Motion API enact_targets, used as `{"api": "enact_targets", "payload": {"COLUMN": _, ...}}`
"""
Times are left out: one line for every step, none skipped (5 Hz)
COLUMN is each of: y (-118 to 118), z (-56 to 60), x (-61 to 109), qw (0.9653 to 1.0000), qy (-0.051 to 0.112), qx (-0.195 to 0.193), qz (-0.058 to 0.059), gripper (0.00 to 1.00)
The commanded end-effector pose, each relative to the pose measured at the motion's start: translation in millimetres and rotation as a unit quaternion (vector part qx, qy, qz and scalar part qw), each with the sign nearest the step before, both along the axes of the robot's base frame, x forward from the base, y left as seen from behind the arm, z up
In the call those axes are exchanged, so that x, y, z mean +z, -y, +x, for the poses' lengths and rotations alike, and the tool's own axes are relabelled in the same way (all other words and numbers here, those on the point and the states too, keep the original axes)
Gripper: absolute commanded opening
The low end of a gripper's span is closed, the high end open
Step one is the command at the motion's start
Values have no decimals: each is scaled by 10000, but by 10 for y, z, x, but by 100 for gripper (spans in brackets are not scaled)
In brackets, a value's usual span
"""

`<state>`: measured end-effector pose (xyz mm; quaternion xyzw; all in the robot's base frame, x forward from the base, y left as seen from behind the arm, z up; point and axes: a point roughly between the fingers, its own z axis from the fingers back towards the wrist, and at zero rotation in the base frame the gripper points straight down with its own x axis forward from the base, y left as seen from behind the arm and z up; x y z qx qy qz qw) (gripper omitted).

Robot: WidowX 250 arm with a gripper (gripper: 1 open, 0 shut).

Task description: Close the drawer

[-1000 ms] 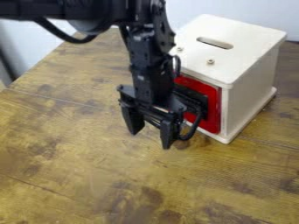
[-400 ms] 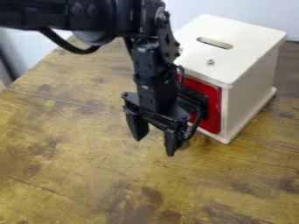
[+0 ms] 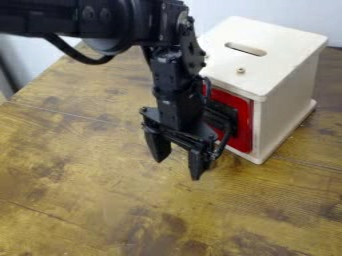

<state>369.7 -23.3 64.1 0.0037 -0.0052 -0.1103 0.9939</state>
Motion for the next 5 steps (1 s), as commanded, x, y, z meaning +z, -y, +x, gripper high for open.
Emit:
{"api": "enact_targets", "payload": {"y": 42, "z": 34, "x": 285, "qw": 9990, "qy": 436, "qx": -62, "qz": -53, "gripper": 100}}
{"api": "enact_targets", "payload": {"y": 47, "z": 42, "x": 295, "qw": 9989, "qy": 463, "qx": -76, "qz": -71, "gripper": 100}}
{"api": "enact_targets", "payload": {"y": 52, "z": 43, "x": 298, "qw": 9987, "qy": 495, "qx": -89, "qz": -89, "gripper": 100}}
{"api": "enact_targets", "payload": {"y": 58, "z": 36, "x": 303, "qw": 9985, "qy": 535, "qx": -101, "qz": -109, "gripper": 100}}
{"api": "enact_targets", "payload": {"y": 62, "z": 45, "x": 329, "qw": 9982, "qy": 575, "qx": -111, "qz": -131, "gripper": 100}}
